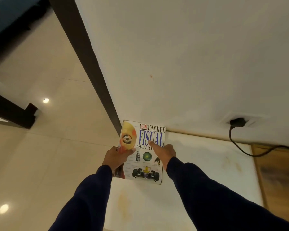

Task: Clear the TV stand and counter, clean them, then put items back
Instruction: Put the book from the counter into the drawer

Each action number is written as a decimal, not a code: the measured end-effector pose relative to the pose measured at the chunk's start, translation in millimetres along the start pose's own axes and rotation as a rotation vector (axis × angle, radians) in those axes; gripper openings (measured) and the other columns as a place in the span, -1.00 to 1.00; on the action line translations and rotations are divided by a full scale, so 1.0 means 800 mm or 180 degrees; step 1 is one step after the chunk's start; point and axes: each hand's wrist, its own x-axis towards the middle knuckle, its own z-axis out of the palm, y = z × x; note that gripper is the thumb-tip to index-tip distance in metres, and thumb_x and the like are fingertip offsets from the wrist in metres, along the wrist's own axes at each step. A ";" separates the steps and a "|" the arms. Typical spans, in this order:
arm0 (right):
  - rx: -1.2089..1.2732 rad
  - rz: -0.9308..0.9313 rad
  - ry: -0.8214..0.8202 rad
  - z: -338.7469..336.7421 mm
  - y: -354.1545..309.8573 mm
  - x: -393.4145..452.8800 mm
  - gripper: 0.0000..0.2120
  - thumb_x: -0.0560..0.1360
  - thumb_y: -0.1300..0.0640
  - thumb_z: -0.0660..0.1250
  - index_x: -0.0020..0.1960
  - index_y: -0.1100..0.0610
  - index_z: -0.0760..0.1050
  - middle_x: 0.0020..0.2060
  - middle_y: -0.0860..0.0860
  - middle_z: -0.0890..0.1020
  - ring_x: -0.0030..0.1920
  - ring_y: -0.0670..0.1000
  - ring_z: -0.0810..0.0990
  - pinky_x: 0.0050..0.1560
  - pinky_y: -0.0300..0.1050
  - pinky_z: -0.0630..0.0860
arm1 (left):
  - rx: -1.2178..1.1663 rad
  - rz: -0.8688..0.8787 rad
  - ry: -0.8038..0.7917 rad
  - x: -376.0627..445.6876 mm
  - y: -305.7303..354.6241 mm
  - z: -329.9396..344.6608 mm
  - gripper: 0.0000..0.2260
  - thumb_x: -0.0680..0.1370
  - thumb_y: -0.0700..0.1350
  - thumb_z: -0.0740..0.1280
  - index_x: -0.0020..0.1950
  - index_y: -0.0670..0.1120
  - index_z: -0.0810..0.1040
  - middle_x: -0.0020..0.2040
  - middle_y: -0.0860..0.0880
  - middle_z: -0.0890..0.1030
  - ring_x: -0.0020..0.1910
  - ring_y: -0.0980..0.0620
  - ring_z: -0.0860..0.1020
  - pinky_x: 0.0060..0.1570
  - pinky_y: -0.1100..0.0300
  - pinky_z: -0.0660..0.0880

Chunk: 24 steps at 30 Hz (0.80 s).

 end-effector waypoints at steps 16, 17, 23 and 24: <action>0.1049 -0.0528 -0.0340 -0.028 0.006 -0.084 -0.64 0.49 -0.14 0.48 0.12 0.10 0.62 -0.13 0.01 0.77 -0.14 0.06 0.77 -0.03 0.07 0.71 | -0.0535 -0.0102 0.0116 -0.049 0.027 0.002 -0.39 0.39 0.38 0.42 0.17 -0.06 0.42 0.03 -0.03 0.62 -0.05 -0.02 0.61 -0.04 0.02 0.59; 0.1105 -0.0574 -0.0399 -0.043 0.013 -0.092 -0.66 0.50 -0.13 0.48 0.12 0.09 0.62 -0.12 0.01 0.77 -0.13 0.06 0.77 -0.03 0.06 0.70 | -0.0572 -0.0072 0.0137 -0.058 0.029 0.008 -0.34 0.33 0.43 0.41 0.17 -0.04 0.42 0.07 -0.06 0.62 0.00 -0.05 0.61 0.05 -0.04 0.59; 0.1073 -0.0771 -0.0538 -0.159 0.073 -0.158 -0.64 0.48 -0.16 0.48 0.15 0.06 0.64 -0.07 0.00 0.77 -0.03 0.03 0.76 0.12 0.11 0.67 | -0.1234 -0.0106 -0.0317 -0.143 0.064 0.087 -0.21 0.25 0.45 0.47 0.18 -0.15 0.56 -0.02 -0.11 0.71 -0.06 -0.12 0.67 -0.07 0.03 0.61; 0.1041 -0.0787 -0.0512 -0.180 0.086 -0.167 -0.63 0.47 -0.17 0.48 0.14 0.05 0.65 -0.07 -0.01 0.77 -0.03 0.03 0.76 0.12 0.12 0.67 | -0.1319 -0.0102 -0.0320 -0.162 0.069 0.107 -0.33 0.33 0.36 0.48 0.14 -0.16 0.58 -0.07 -0.12 0.72 -0.11 -0.12 0.67 -0.15 0.08 0.59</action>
